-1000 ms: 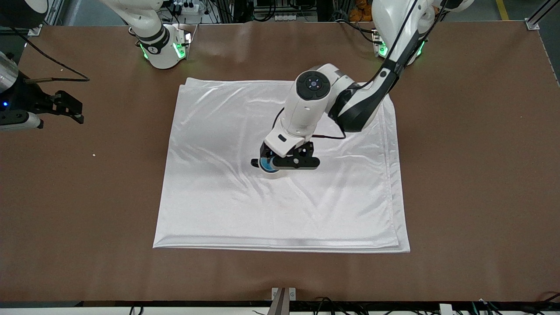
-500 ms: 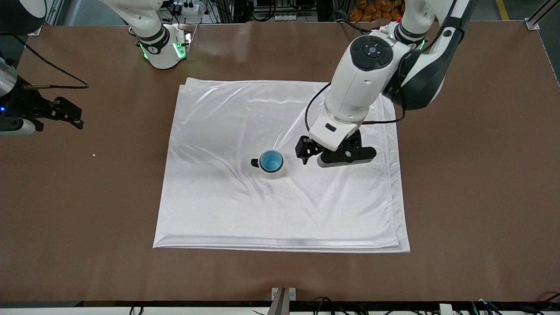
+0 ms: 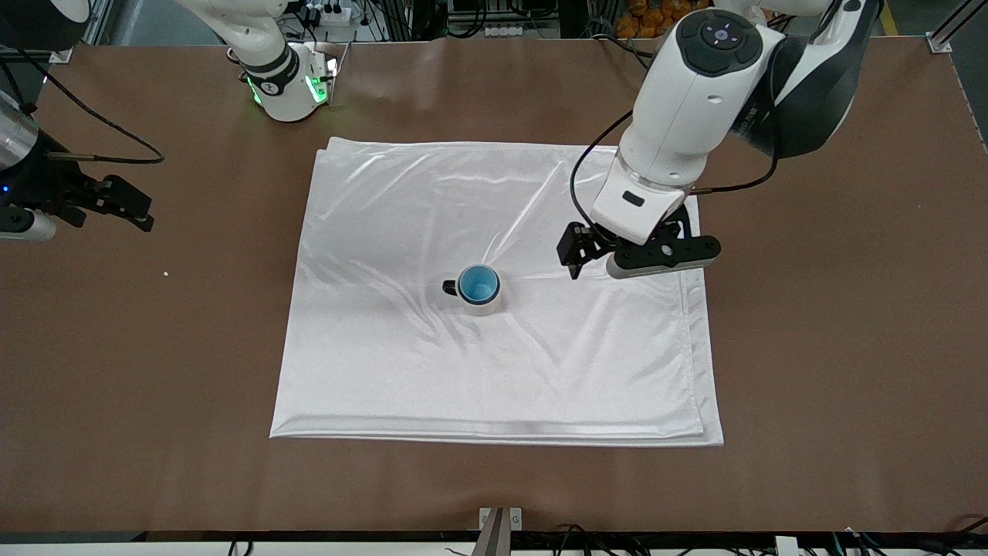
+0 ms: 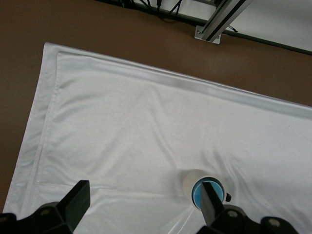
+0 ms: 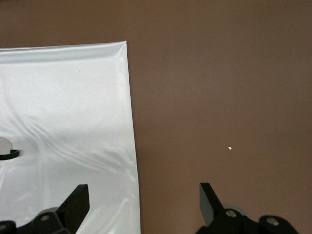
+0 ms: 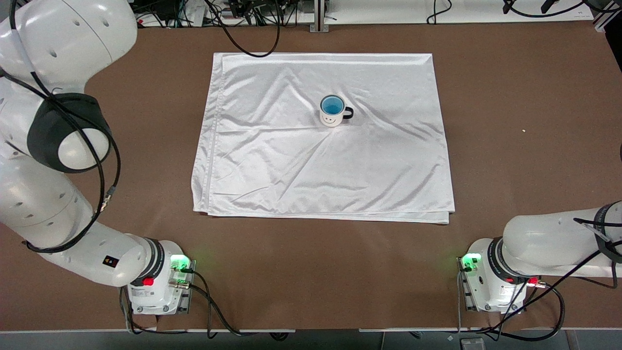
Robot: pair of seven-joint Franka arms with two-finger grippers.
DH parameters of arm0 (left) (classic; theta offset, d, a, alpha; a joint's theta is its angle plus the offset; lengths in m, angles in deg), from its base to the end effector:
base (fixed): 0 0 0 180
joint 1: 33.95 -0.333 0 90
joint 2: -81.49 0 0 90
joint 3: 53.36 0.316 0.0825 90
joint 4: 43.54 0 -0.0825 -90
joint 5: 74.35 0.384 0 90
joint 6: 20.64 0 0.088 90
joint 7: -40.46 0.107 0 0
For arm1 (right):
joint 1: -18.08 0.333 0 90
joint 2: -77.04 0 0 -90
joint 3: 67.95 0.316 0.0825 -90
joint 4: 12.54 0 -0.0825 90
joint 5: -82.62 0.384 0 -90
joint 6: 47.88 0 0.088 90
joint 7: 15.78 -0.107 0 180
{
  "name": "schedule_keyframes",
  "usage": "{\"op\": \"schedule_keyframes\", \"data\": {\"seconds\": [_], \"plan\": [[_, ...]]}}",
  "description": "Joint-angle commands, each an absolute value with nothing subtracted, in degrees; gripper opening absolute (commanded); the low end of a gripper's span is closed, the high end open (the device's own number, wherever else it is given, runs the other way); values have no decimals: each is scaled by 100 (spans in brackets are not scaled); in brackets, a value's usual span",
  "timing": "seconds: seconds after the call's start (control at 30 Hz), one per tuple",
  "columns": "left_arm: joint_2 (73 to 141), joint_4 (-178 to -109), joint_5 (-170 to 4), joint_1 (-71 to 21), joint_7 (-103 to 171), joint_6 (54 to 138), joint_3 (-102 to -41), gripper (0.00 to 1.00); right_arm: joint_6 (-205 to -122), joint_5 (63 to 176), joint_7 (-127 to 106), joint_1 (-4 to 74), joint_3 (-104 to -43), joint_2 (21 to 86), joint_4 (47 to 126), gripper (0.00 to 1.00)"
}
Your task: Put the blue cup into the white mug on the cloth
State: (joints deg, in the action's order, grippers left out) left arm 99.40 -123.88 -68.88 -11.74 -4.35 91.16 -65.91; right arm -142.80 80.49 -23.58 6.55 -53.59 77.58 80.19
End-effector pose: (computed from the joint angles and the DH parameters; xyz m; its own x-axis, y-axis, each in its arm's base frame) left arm 0.5718 -0.3624 0.5556 0.9651 0.1797 0.1907 0.1522 -0.9768 0.1504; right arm 0.5589 0.0246 0.6148 0.9952 -0.0833 0.0522 -0.0851 -0.9958 0.0327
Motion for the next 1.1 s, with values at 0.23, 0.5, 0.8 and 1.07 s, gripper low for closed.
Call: {"op": "schedule_keyframes", "data": {"seconds": [0.23,0.5,0.8,1.07], "plan": [[9494,-12511,-6775,-1707,511,8615,-6628,100,-14158,8113,-2571,657,-5362,7669,7834,100],[9327,-12511,-6846,-2156,1084,8579,-6602,100,-14166,8113,-2571,666,-5362,7669,7851,100],[9195,-12511,-6775,-2437,1110,8237,-6593,100,-14158,8113,-2554,727,-5406,7669,7843,100],[9063,-12528,-6828,-2709,1531,8105,-6585,100,-14166,8104,-2562,1236,-5968,7669,7834,100]]}}
